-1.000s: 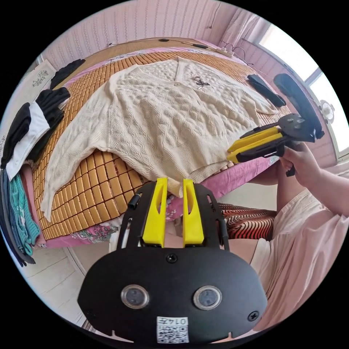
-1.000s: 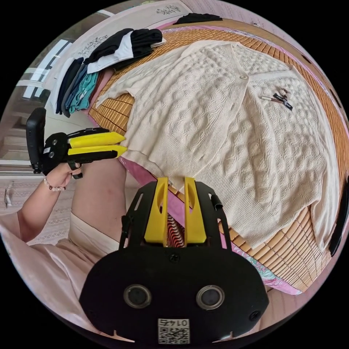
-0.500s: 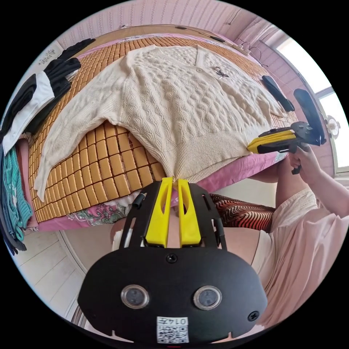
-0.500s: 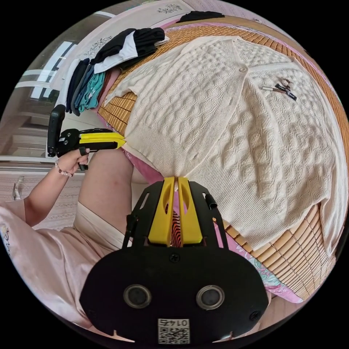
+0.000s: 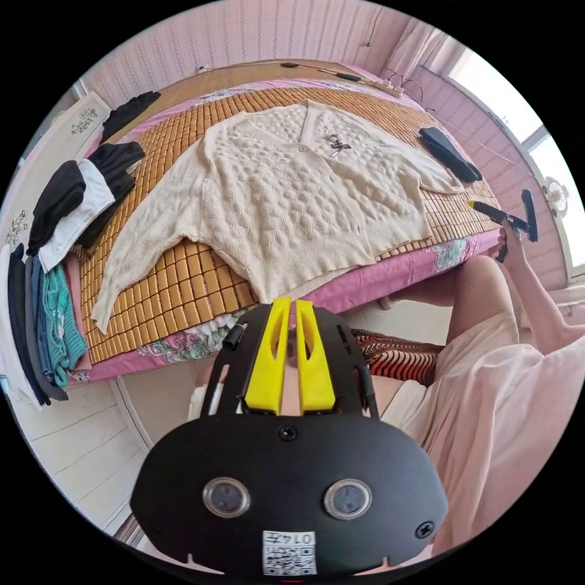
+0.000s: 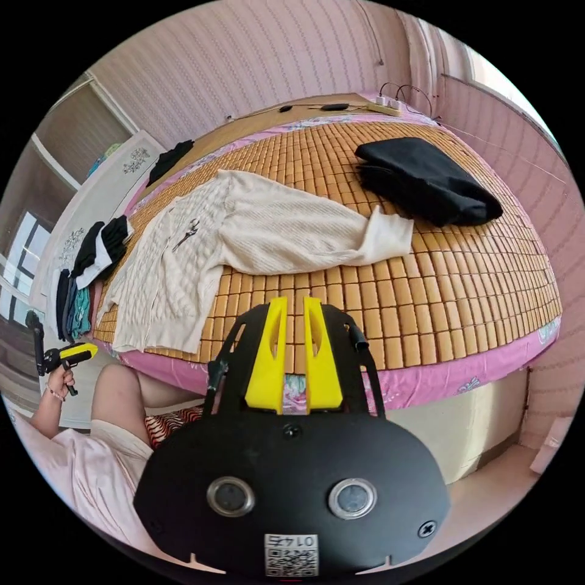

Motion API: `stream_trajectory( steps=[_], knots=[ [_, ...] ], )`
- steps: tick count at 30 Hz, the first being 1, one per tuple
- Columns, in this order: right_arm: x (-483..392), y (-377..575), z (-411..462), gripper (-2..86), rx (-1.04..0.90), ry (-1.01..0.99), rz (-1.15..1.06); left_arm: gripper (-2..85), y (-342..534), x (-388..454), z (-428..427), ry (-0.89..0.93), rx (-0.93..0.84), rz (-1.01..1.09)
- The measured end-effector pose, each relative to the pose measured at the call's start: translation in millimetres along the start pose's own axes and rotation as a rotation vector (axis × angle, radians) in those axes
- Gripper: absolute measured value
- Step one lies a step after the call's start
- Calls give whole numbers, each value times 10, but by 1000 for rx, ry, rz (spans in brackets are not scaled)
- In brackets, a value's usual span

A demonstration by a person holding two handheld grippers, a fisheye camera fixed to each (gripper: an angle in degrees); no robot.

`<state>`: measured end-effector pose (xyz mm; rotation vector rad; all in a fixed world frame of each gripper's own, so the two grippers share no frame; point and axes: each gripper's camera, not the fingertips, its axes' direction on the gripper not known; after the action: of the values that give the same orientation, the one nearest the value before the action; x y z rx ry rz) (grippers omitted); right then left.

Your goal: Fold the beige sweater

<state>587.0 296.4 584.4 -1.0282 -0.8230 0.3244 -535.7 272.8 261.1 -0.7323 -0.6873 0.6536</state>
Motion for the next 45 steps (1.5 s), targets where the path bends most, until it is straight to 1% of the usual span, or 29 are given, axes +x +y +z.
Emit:
stream_trajectory(
  steps=[3,8,13,15,17,22,24,25,27,30,31,32,35,37,38,40,41,42,45],
  knots=[
    [464,-86,-145,75,87,18,55,-5,-413,407,61,71,23,78],
    [978,-383,-145,87,133,15,57,-8,-1199,1158,209,143,37,232],
    [1320,-534,-48,77,88,37,21,-6,-1958,1956,437,140,39,420],
    [1510,-648,-67,47,-7,13,9,-4,-2319,2344,586,143,43,502],
    [1680,-659,-152,25,-49,0,-7,-2,-2576,2636,705,147,44,561],
    [2433,-392,-563,14,-72,-330,-36,2,-3134,3425,981,129,64,702],
    [2922,-105,-671,16,-63,-594,-1,4,-3312,3761,1109,117,60,770],
    [3015,-34,-697,17,-49,-618,9,4,-3348,3835,1145,107,59,786],
    [3303,159,-819,32,18,-579,80,8,-3485,4083,1315,79,33,829],
    [3478,204,-988,103,100,-544,103,18,-3638,4307,1536,37,-9,843],
    [3503,209,-1015,114,111,-522,111,20,-3669,4339,1577,28,-17,838],
    [3553,224,-1068,123,136,-497,129,24,-3726,4390,1653,2,-27,818],
    [3668,270,-1182,113,216,-545,141,39,-3826,4461,1823,-27,-52,777],
    [3658,233,-1192,100,201,-544,118,50,-3855,4484,1948,-42,-89,763],
    [3595,174,-1155,96,157,-520,84,52,-3858,4489,2024,-39,-109,756],
    [3457,65,-1033,90,44,-479,25,50,-3846,4473,2034,-15,-74,733],
    [3370,-1,-930,68,-37,-428,-1,45,-3818,4466,2037,-2,-56,731],
    [3304,-45,-890,52,-66,-398,-28,32,-3783,4464,2036,-7,-39,741],
    [3190,-90,-870,30,-70,-315,-64,0,-3733,4521,2033,-34,-42,805]
  ],
)
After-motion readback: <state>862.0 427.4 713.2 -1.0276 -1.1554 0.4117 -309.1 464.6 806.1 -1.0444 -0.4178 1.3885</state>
